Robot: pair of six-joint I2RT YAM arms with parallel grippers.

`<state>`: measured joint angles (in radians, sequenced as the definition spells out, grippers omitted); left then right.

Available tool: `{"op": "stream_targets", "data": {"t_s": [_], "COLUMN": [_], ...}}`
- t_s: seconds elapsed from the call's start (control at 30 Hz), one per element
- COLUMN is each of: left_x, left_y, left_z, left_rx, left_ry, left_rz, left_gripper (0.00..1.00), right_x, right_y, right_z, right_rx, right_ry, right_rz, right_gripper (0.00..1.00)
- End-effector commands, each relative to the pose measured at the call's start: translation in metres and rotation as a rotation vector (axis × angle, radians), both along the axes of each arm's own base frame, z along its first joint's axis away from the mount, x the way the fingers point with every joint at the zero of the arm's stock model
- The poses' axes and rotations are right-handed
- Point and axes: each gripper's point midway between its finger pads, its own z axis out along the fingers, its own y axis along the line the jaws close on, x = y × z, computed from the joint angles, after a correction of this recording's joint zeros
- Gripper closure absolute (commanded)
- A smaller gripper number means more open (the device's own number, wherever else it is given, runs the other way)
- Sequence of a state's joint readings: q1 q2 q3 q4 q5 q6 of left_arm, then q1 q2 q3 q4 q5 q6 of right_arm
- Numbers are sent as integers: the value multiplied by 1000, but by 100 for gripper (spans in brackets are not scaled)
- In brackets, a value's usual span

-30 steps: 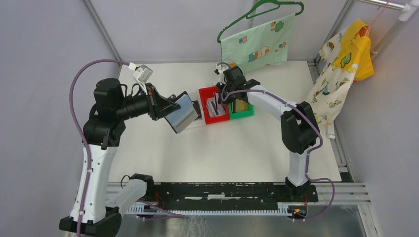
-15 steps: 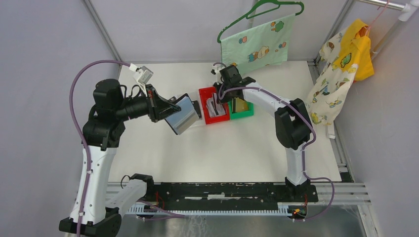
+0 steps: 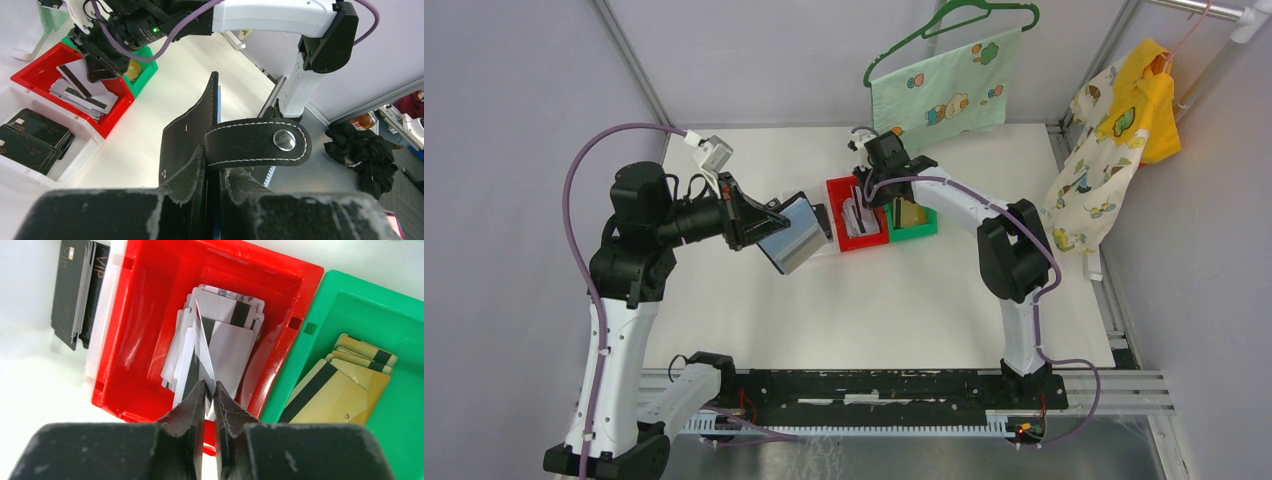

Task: Take the credit cards out of the card holder
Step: Place the credit card in the storage box.

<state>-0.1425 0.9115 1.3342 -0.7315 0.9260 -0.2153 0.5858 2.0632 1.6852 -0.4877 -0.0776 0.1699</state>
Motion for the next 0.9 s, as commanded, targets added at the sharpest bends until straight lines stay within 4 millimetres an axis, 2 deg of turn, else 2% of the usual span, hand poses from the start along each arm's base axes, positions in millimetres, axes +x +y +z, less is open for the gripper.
{"op": "stream_targets", "data": {"t_s": [0.0, 0.03, 0.07, 0.13, 0.17, 0.33, 0.43, 0.53, 0.67, 0.87], "left_x": [-4, -4, -4, -4, -4, -4, -4, -3, -3, -9], "left_y": [-1, -1, -1, -1, -1, -1, -1, -1, -1, -2], "left_z": [9, 9, 10, 10, 10, 8, 9, 11, 14, 24], "left_rx": [6, 5, 5, 4, 5, 7, 9, 9, 6, -5], "left_ry": [-83, -82, -87, -86, -87, -84, -95, -96, -99, -113], "left_rz": [-38, -37, -38, -37, -39, -38, -40, -43, -42, -51], "left_gripper": [98, 98, 98, 98, 98, 98, 98, 98, 98, 98], "right_x": [15, 16, 17, 17, 17, 11, 5, 0, -2, 0], "right_y": [-9, -12, -12, -13, -12, -13, -14, -11, -4, -1], "right_z": [9, 12, 14, 24, 29, 55, 61, 59, 44, 29], "right_rx": [-53, -60, -58, -41, -29, -5, -102, -260, -468, -563], "right_ry": [-67, -81, -88, -110, -120, -185, -232, -269, -294, -321], "right_rz": [-47, -61, -65, -73, -74, -99, -118, -144, -175, -245], "right_gripper": [79, 74, 76, 89, 98, 100, 100, 100, 100, 100]}}
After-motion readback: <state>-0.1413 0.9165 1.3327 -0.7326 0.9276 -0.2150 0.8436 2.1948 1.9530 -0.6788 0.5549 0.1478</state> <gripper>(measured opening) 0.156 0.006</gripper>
